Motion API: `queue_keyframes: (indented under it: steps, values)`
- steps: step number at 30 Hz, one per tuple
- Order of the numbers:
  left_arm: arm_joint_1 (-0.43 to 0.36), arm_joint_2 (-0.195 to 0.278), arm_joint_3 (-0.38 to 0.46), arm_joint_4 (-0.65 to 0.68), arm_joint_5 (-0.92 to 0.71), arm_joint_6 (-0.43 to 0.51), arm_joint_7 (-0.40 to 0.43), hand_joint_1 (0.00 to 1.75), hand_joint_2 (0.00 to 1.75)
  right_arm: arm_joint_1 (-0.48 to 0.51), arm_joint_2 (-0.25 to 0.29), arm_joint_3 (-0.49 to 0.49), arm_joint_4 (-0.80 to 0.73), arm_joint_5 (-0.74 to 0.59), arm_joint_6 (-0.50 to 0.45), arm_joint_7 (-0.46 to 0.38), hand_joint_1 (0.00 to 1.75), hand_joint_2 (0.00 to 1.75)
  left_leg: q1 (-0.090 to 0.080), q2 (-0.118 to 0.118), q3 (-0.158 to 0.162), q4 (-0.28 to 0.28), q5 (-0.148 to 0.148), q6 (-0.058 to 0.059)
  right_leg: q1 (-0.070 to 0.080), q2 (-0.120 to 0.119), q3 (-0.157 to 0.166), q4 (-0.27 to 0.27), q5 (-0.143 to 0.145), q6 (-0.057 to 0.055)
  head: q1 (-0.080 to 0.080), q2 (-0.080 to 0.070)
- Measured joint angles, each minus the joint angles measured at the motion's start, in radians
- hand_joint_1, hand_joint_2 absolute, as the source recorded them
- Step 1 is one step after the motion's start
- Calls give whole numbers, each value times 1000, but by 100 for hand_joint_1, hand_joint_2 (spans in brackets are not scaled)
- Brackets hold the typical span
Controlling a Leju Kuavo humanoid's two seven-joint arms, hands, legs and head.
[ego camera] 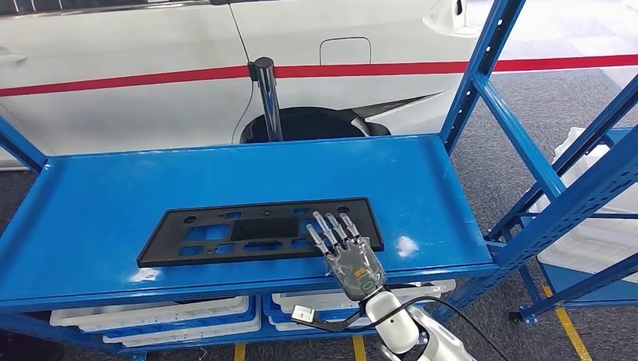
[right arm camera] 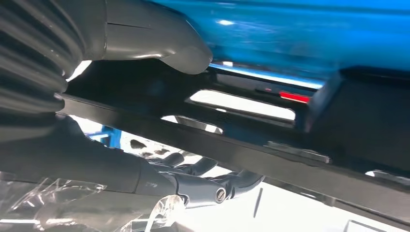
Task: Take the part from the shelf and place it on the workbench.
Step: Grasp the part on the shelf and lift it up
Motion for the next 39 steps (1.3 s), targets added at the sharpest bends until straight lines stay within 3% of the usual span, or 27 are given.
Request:
queue_keyframes:
  steps: [18,29,39]
  values:
    - [0,-7,0,0,-3,-1,9,0,0,-20,86,46,89,21,-13,-8,0,175,0,0,0,0,0,0,0,0,0,0,0,0,0,0]
    - [5,-11,0,0,-8,15,1,0,0,-27,90,39,129,20,-42,52,0,175,0,0,1,0,0,0,0,0,0,0,0,0,0,0]
    - [6,-11,1,0,-14,14,0,0,0,-72,89,3,172,20,-12,98,0,175,0,0,1,0,0,0,0,0,1,0,0,0,0,0]
